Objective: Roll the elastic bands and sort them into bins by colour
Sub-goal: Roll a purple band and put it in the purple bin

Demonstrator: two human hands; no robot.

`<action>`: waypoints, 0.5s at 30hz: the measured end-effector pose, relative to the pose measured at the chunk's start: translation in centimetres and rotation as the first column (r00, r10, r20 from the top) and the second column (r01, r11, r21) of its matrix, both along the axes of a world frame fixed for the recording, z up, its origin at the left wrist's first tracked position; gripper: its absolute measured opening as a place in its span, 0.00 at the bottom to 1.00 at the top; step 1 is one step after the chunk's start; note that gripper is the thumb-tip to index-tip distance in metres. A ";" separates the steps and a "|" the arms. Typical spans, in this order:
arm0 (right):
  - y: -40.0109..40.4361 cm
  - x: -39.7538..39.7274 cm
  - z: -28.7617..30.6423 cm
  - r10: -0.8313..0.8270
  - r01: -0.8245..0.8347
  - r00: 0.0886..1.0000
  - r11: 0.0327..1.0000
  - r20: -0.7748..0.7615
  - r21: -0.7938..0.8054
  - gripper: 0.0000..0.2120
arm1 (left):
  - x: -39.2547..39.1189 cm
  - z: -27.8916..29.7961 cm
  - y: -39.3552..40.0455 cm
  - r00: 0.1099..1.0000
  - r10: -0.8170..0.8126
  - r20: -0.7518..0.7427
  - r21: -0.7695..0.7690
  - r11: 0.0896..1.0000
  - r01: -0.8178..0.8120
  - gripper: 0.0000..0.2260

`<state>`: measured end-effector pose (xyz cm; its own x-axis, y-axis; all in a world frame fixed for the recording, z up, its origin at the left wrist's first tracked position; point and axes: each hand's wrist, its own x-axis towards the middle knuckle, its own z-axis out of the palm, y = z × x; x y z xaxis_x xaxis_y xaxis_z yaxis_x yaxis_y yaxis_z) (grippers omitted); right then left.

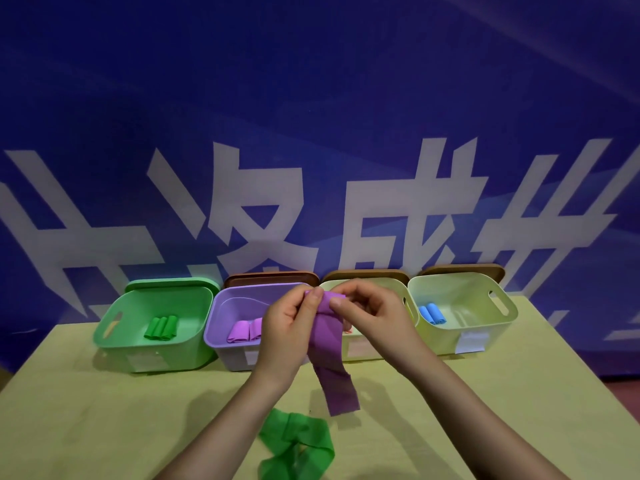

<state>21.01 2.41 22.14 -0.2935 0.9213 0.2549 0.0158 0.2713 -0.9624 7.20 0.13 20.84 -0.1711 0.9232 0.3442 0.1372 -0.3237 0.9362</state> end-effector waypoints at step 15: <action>-0.1 0.5 -0.3 -0.016 0.015 0.999 1.000 0.041 0.014 0.05 | 0.0 -0.6 0.3 0.955 -0.132 0.266 -0.197 0.962 0.188 0.07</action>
